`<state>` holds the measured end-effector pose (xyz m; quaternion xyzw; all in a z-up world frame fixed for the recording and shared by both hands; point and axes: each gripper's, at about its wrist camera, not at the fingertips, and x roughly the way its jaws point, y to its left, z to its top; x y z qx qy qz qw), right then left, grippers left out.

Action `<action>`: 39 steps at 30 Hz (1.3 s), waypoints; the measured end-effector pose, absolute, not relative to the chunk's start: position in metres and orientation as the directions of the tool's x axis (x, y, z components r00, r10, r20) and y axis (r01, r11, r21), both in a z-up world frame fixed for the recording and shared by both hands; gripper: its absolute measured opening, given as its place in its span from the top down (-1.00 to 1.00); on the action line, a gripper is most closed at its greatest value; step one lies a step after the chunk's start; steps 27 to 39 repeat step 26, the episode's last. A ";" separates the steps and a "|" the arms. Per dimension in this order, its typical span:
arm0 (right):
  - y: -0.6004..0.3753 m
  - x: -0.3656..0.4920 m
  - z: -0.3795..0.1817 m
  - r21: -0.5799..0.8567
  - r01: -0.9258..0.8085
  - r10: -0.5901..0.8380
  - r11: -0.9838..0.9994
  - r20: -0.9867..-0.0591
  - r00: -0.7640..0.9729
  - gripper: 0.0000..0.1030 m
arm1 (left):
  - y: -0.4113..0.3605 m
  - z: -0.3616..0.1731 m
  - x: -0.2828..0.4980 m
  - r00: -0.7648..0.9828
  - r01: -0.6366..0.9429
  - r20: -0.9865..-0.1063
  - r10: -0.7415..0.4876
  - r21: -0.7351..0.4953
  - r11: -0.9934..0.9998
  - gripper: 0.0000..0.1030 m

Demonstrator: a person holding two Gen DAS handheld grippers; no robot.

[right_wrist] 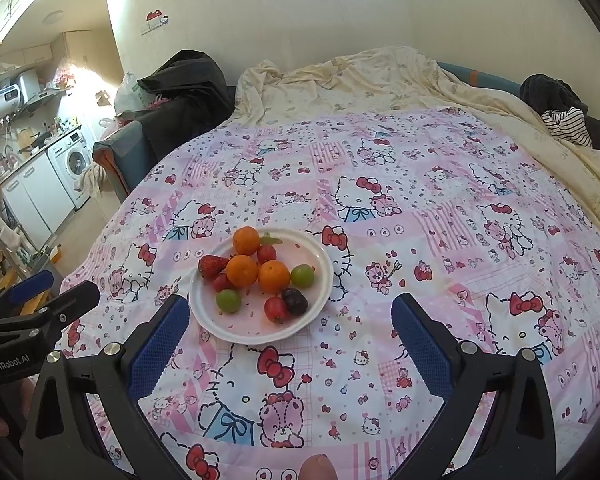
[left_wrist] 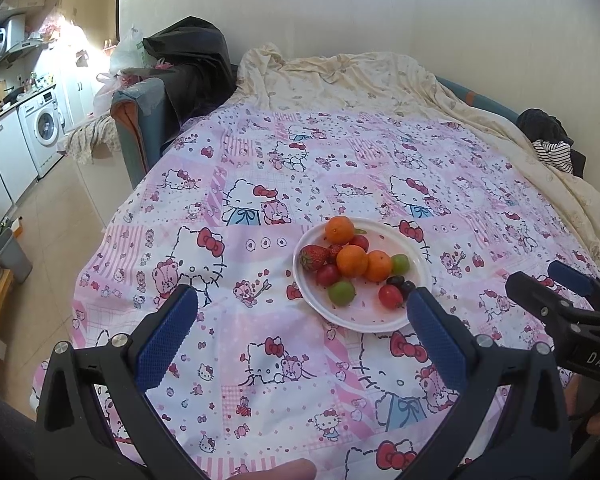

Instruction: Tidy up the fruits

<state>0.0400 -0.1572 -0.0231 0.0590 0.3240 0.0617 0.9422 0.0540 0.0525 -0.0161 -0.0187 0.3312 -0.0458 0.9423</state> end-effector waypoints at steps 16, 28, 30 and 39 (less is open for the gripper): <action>-0.154 0.040 -0.025 0.151 -0.081 0.157 0.985 -0.608 0.778 -1.00 | 0.054 -0.016 0.053 0.777 0.066 -0.622 -0.094 -0.068 0.996 -1.00; -0.157 0.041 -0.026 0.171 -0.071 0.162 0.983 -0.611 0.775 -1.00 | 0.054 -0.019 0.053 0.775 0.063 -0.626 -0.088 -0.062 0.996 -1.00; -0.157 0.041 -0.026 0.171 -0.071 0.162 0.983 -0.611 0.775 -1.00 | 0.054 -0.019 0.053 0.775 0.063 -0.626 -0.088 -0.062 0.996 -1.00; -0.157 0.041 -0.026 0.171 -0.071 0.162 0.983 -0.611 0.775 -1.00 | 0.054 -0.019 0.053 0.775 0.063 -0.626 -0.088 -0.062 0.996 -1.00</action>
